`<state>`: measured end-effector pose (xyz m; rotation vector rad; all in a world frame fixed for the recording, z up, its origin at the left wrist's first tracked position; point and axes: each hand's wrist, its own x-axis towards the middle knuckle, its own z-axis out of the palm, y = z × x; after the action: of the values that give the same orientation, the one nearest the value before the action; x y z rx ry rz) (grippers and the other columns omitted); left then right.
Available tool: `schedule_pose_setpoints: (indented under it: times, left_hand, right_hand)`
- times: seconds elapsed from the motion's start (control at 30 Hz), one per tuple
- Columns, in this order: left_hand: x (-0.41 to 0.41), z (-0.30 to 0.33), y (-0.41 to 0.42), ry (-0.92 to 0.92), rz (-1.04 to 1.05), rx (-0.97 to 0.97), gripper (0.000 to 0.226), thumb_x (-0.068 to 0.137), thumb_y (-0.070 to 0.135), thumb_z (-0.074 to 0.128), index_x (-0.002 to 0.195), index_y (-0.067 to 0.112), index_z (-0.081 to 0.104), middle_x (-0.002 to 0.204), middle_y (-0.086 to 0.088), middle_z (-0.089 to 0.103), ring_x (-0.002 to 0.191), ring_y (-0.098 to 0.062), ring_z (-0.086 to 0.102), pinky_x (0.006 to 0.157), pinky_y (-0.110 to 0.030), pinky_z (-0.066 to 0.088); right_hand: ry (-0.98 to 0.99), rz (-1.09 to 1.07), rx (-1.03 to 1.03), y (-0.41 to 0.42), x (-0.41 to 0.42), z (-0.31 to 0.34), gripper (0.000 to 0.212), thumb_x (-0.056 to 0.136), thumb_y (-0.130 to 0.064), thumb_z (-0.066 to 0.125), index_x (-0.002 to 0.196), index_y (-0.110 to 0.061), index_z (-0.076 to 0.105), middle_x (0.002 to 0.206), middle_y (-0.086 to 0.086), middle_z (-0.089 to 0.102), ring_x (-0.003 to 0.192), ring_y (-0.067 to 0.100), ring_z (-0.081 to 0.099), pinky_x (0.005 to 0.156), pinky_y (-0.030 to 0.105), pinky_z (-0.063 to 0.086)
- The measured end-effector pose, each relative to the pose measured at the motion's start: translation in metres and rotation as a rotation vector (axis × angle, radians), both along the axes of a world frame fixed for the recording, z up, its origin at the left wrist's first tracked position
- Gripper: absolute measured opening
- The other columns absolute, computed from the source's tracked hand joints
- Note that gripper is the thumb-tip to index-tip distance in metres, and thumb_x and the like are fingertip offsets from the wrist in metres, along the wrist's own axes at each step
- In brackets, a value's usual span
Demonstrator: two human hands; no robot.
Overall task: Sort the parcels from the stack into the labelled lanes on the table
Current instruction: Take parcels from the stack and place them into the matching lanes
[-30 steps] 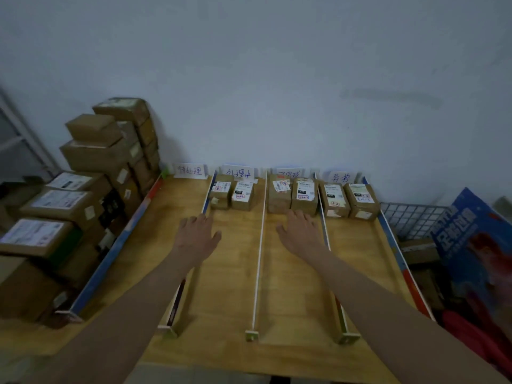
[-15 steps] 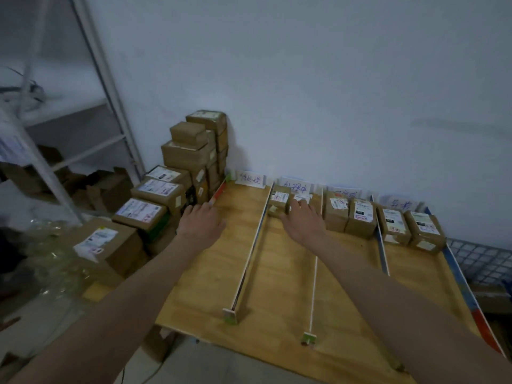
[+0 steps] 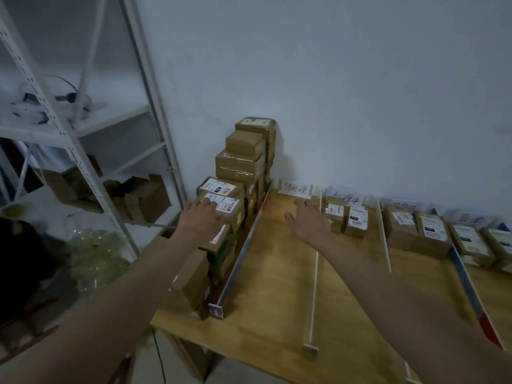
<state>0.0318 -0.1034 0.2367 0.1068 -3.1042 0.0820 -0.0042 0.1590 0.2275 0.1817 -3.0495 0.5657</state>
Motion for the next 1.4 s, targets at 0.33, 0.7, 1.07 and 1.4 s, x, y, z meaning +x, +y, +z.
schedule_pose_setpoints:
  times: [0.33, 0.7, 1.07, 1.4]
  left_hand:
    - [-0.095, 0.024, -0.058, 0.043, -0.068, 0.046, 0.053, 0.101, 0.048, 0.035, 0.138, 0.014, 0.049, 0.135, -0.009, 0.053, 0.125, -0.029, 0.050, 0.111, -0.045, 0.032]
    - [-0.262, 0.049, -0.070, 0.097, -0.031, 0.142, 0.058, 0.101, 0.050, 0.033, 0.138, 0.008, 0.050, 0.137, -0.013, 0.052, 0.124, -0.032, 0.051, 0.106, -0.044, 0.036]
    - [-0.372, 0.033, -0.055, 0.032, 0.143, 0.528, 0.061, 0.099, 0.057, 0.039, 0.140, 0.013, 0.047, 0.133, -0.011, 0.057, 0.118, -0.030, 0.055, 0.099, -0.043, 0.046]
    - [-0.352, 0.041, -0.046, 0.120, 0.133, 0.911, 0.051, 0.097, 0.046, 0.054, 0.131, 0.009, 0.045, 0.125, -0.010, 0.057, 0.104, -0.022, 0.055, 0.083, -0.034, 0.047]
  right_hand:
    - [0.005, -0.081, -0.091, -0.059, -0.078, 0.022, 0.049, 0.101, -0.040, 0.041, 0.136, -0.007, 0.044, 0.136, 0.016, 0.049, 0.125, 0.036, 0.047, 0.099, 0.046, 0.041]
    - [-0.047, -0.098, -0.278, -0.095, -0.243, 0.038, 0.055, 0.102, -0.044, 0.038, 0.139, -0.003, 0.039, 0.139, 0.018, 0.048, 0.126, 0.034, 0.048, 0.099, 0.042, 0.041]
    - [-0.167, -0.109, -0.552, -0.144, -0.357, 0.019, 0.059, 0.102, -0.048, 0.032, 0.139, -0.005, 0.046, 0.135, 0.016, 0.055, 0.122, 0.036, 0.053, 0.105, 0.045, 0.043]
    - [-0.036, -0.129, -0.750, -0.146, -0.333, 0.029, 0.042, 0.102, -0.036, 0.042, 0.136, -0.011, 0.039, 0.123, 0.008, 0.059, 0.102, 0.022, 0.057, 0.085, 0.035, 0.049]
